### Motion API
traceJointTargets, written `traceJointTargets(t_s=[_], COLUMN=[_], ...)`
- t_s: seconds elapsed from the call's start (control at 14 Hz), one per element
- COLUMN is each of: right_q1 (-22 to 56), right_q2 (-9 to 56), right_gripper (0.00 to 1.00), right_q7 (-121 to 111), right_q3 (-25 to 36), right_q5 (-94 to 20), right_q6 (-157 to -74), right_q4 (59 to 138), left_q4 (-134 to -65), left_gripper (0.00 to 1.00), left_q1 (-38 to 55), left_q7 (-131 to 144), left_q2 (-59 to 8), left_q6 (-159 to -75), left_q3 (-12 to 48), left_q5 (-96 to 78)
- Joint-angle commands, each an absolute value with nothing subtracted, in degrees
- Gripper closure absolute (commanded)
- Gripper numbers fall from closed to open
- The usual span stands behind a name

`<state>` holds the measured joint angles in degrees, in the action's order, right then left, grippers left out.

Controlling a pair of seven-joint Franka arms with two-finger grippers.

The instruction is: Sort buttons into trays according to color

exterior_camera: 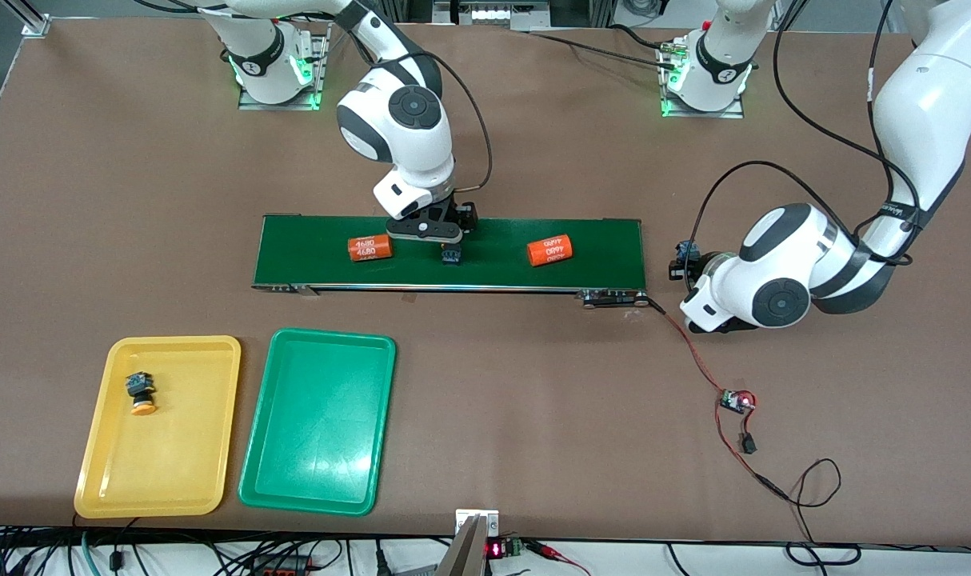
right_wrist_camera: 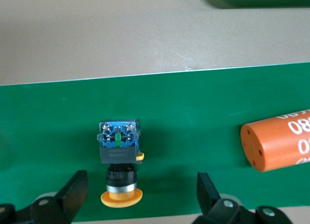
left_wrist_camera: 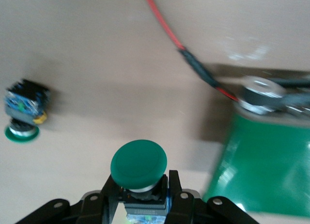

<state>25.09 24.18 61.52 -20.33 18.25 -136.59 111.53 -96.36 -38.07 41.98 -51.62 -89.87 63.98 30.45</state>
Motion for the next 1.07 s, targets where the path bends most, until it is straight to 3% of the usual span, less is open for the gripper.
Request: traceJointTargets(t_s=[0.0,0.43,0.57,0.64,0.71,0.78,0.86,0.93,1.0], right_q1=[25.93,26.37,26.37,26.28,26.28,26.28,26.19,26.1,25.93], right_q2=[25.22,27.68,27.95,28.04,28.04,28.04,27.95,27.78,27.43], right_gripper=[0.0,0.0,0.0,0.11,0.31,0.6,0.86,0.94,0.99], right_q7=[60.91,60.91,60.65,59.6,58.37,57.75,57.66,57.48,57.39], right_q3=[-19.6,-18.02,-16.97,-16.7,-16.61,-16.26,-16.0,-15.74,-15.21], right_q5=[19.07,20.65,21.36,21.36,21.36,21.27,21.18,21.09,20.57], right_q6=[-136.67,-139.22,-139.48,-139.48,-139.48,-139.4,-139.22,-139.13,-139.04], right_q4=[110.57,110.74,110.92,110.92,110.83,110.83,110.74,110.66,110.48], left_q4=[-93.96,-93.78,-93.78,-93.87,-93.78,-93.69,-93.6,-93.52,-93.34], left_gripper=[0.8,0.79,0.66,0.65,0.64,0.53,0.12,0.0,0.0], left_q1=[-31.32,-24.8,-23.56,-22.6,-21.63,-21.36,-21.36,-21.62,-22.06], left_q7=[42.63,42.54,42.54,42.45,42.71,42.8,42.89,43.06,43.24], left_q2=[-51.24,-52.29,-52.38,-52.38,-52.3,-52.29,-52.29,-51.86,-51.25], left_q6=[-88.15,-93.59,-94.13,-94.13,-94.13,-94.13,-94.13,-94.04,-93.52], left_q3=[62.85,59.69,58.8,58.28,57.66,57.57,57.48,57.39,57.57], left_q5=[26.9,26.37,26.37,26.54,26.46,26.46,26.37,26.45,26.54])
